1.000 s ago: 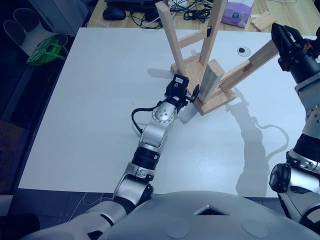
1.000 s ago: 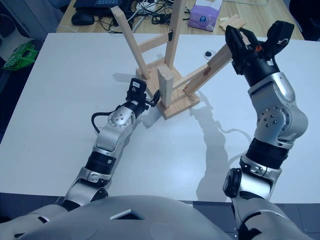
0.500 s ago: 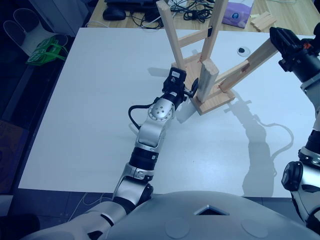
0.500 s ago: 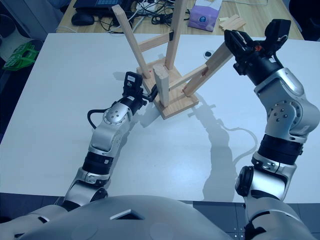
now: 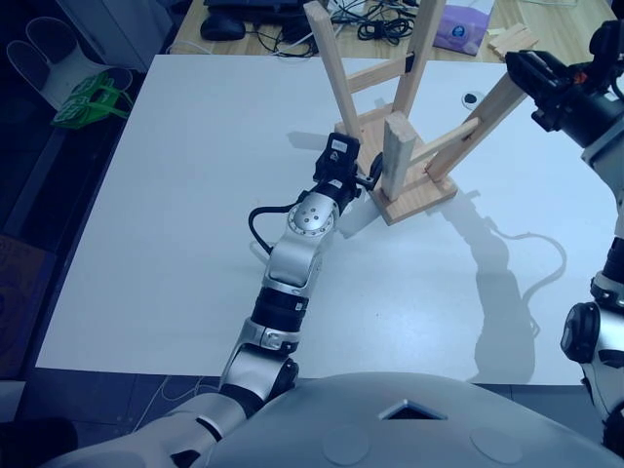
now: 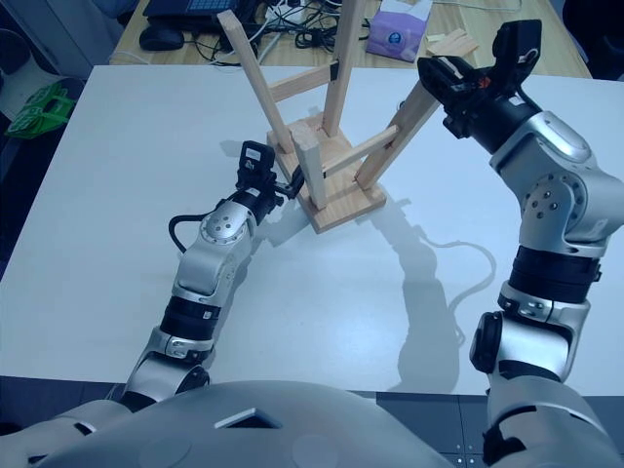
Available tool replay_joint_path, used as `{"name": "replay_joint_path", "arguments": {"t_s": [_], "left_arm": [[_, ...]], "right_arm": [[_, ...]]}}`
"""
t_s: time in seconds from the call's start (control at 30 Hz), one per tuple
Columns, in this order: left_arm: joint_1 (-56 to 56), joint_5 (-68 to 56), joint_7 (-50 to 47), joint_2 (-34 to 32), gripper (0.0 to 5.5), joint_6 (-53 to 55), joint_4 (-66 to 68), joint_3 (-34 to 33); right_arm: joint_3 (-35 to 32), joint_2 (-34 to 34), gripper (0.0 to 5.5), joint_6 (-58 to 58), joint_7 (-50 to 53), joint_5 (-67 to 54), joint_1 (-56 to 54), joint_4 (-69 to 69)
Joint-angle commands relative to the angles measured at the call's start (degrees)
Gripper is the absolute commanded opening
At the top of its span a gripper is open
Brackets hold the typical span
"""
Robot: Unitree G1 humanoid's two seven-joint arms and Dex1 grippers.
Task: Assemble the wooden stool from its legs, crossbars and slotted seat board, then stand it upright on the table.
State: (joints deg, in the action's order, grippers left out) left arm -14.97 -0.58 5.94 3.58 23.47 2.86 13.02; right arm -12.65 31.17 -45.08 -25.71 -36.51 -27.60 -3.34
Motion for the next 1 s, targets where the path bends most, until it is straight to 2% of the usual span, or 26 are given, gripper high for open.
{"name": "replay_joint_path", "arguments": {"t_s": [0.03,0.2,0.3,0.37,0.63,0.83,1.0], "left_arm": [[0.0,0.1,0.3,0.8,3.91,0.3,0.1,0.6],[0.0,0.0,0.3,0.6,3.91,0.6,-0.2,0.3],[0.2,0.0,0.6,0.5,3.91,1.0,-0.5,0.6],[0.2,0.0,0.7,0.5,3.91,1.0,-0.5,0.6],[0.0,0.0,0.7,0.5,3.91,1.1,-0.5,0.4],[-0.2,0.0,0.8,0.5,3.91,1.2,-0.4,0.3],[-0.2,0.0,0.6,0.6,3.91,1.1,-0.3,0.0]], "right_arm": [[0.9,-1.3,1.04,-4.0,1.2,0.6,2.6,2.1],[1.4,-1.8,1.04,-2.6,1.4,1.6,2.2,2.7],[7.8,0.6,1.04,1.9,-2.7,5.5,5.4,-2.9],[9.5,1.2,1.06,3.1,-3.9,6.2,6.7,-4.6],[1.0,-2.0,1.07,-2.3,3.7,1.8,4.3,5.2],[1.0,-2.8,1.06,-4.3,4.4,1.8,4.2,5.8],[5.1,-1.5,1.06,-1.1,1.9,4.3,5.9,1.1]]}}
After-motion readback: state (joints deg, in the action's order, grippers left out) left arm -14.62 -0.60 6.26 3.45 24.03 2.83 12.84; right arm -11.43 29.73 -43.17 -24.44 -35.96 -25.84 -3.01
